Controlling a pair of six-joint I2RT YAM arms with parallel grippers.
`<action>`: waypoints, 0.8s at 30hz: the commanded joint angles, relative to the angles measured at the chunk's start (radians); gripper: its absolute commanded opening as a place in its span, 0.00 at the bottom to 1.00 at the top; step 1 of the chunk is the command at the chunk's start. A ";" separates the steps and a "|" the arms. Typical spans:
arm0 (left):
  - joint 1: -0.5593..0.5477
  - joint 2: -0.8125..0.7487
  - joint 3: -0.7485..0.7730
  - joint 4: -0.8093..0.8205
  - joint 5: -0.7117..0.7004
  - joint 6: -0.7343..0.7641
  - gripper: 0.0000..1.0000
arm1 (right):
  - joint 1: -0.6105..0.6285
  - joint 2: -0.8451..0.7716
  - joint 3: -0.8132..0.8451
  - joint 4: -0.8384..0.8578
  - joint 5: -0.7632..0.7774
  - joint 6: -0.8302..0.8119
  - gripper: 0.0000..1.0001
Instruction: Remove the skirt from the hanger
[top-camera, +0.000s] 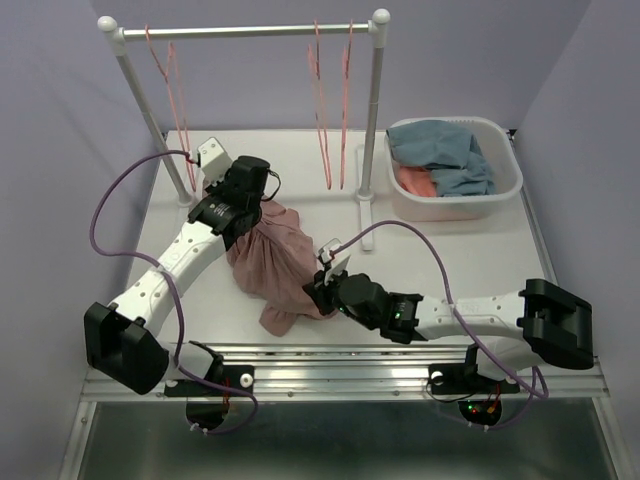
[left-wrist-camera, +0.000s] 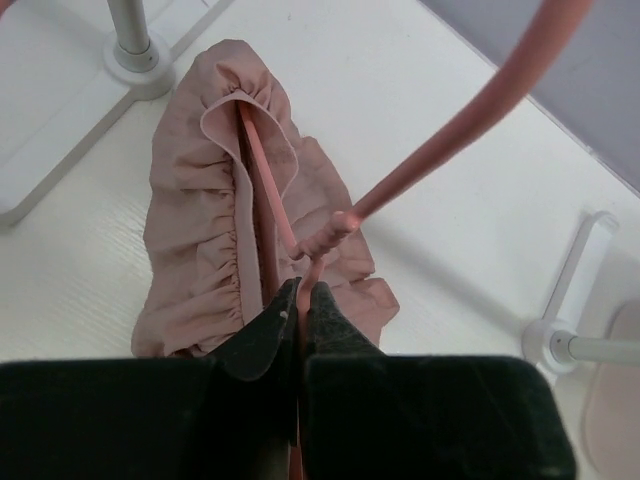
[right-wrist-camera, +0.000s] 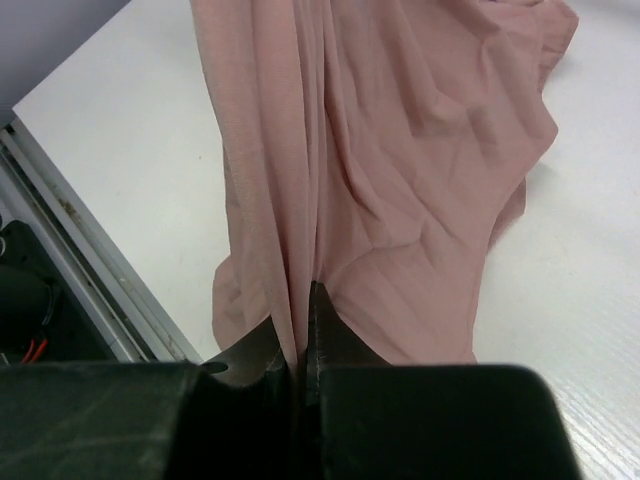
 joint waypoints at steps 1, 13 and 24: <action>0.057 -0.012 0.110 0.171 -0.254 0.035 0.00 | 0.046 -0.030 -0.059 -0.226 -0.098 -0.013 0.01; 0.133 0.022 0.223 0.123 -0.259 0.027 0.00 | 0.046 -0.064 -0.137 -0.343 0.103 0.249 0.01; 0.219 0.175 0.410 -0.053 -0.335 -0.080 0.00 | 0.046 -0.090 -0.226 -0.441 0.028 0.347 0.01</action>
